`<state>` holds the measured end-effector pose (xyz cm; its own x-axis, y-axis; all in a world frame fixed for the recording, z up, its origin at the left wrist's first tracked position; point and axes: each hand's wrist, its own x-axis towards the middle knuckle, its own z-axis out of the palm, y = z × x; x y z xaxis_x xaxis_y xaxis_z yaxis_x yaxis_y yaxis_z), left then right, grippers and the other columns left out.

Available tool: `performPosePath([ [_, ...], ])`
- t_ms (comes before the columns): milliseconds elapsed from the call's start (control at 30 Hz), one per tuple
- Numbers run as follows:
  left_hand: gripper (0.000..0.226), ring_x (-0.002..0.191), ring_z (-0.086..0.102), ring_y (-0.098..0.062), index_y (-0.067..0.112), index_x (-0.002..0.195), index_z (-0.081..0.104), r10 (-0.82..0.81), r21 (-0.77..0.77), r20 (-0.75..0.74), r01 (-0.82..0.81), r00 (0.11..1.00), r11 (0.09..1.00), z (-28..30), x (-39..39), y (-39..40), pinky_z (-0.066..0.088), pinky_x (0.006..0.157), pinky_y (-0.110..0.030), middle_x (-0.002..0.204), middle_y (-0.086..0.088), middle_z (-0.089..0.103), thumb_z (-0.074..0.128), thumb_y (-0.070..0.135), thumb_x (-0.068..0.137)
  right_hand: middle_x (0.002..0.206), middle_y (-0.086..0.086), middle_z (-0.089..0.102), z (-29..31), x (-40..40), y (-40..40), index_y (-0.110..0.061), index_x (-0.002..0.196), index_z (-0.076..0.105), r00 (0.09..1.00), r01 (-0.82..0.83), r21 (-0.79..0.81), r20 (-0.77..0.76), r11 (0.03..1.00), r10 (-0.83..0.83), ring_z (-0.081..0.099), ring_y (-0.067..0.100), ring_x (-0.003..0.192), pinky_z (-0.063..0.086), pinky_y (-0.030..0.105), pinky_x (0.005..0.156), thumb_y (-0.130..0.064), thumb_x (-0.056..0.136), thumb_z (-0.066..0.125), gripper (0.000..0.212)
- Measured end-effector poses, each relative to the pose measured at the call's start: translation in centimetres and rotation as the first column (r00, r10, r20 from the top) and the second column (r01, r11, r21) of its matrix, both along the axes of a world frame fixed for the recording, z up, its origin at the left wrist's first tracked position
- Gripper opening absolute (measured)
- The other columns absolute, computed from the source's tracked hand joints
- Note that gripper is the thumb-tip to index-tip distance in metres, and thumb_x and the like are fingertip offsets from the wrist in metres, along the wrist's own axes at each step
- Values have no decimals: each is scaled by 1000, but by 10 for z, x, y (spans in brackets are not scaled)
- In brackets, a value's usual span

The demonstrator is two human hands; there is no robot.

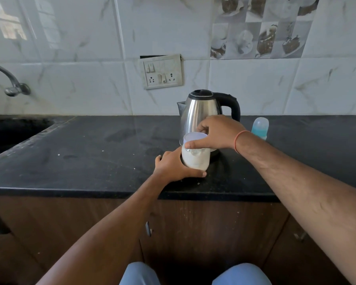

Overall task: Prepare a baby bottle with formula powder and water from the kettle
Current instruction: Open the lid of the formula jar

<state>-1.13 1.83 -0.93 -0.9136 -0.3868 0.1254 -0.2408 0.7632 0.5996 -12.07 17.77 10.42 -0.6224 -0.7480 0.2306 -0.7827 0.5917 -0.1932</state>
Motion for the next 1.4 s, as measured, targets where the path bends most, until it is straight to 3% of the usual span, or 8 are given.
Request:
performPosePath([
  [167,112,137,56,-18,47,149,48,-14,-8,5,14,1000,1000,-1,-1,-1,27,126,-57,134,18,69,79,91,50,62,0,37,16,6,-9,-20,64,41,996,-66,179,-47,982,75,37,20,58,27,38,59,-91,71,71,78],
  [333,108,130,60,-17,45,145,50,-9,-5,-4,9,1000,1000,-2,-1,0,30,125,-59,128,18,69,79,89,50,71,-1,62,17,2,-10,-13,82,73,996,-74,148,59,986,65,55,17,66,35,31,59,-79,76,80,66],
  [467,105,128,61,-17,43,145,50,2,4,-3,-2,1000,1000,-1,-1,-1,29,126,-60,128,18,69,82,85,54,79,-8,67,16,2,-9,-25,90,76,992,-90,123,94,988,79,60,12,72,38,28,61,-73,77,83,51],
  [800,109,142,53,-18,46,150,49,-24,21,62,22,998,1000,-1,-5,-4,16,130,-62,141,16,67,82,85,54,141,-14,65,29,-6,3,-24,152,61,929,-208,162,341,965,143,59,11,132,43,29,111,-31,89,89,69],
  [1067,106,137,56,-17,46,145,52,-30,19,28,29,999,999,-3,-3,-4,21,129,-59,132,19,69,81,86,52,125,-4,64,28,8,-7,-23,149,57,1000,-21,209,-9,978,24,59,17,109,53,37,95,-89,74,71,101],
  [1167,106,133,59,-16,47,143,54,-30,9,16,30,999,1000,-4,-3,-4,25,128,-58,128,20,70,79,88,49,105,-9,61,26,10,-8,-30,130,65,998,-52,256,-9,965,56,60,20,102,54,38,85,-78,81,74,70],
  [1300,106,133,59,-17,45,144,54,-31,5,21,31,999,1000,-5,-4,-5,25,128,-58,131,19,70,79,89,51,147,-11,60,36,11,-1,-28,167,38,986,-137,228,125,964,111,57,13,122,47,32,102,-44,88,86,93],
  [1400,107,131,59,-16,44,144,53,-31,-2,23,31,999,1000,-5,-4,-4,26,127,-58,129,18,69,78,89,50,153,-7,57,29,11,-4,-29,166,39,994,-103,229,53,968,93,57,20,133,48,37,102,-67,83,81,101],
])
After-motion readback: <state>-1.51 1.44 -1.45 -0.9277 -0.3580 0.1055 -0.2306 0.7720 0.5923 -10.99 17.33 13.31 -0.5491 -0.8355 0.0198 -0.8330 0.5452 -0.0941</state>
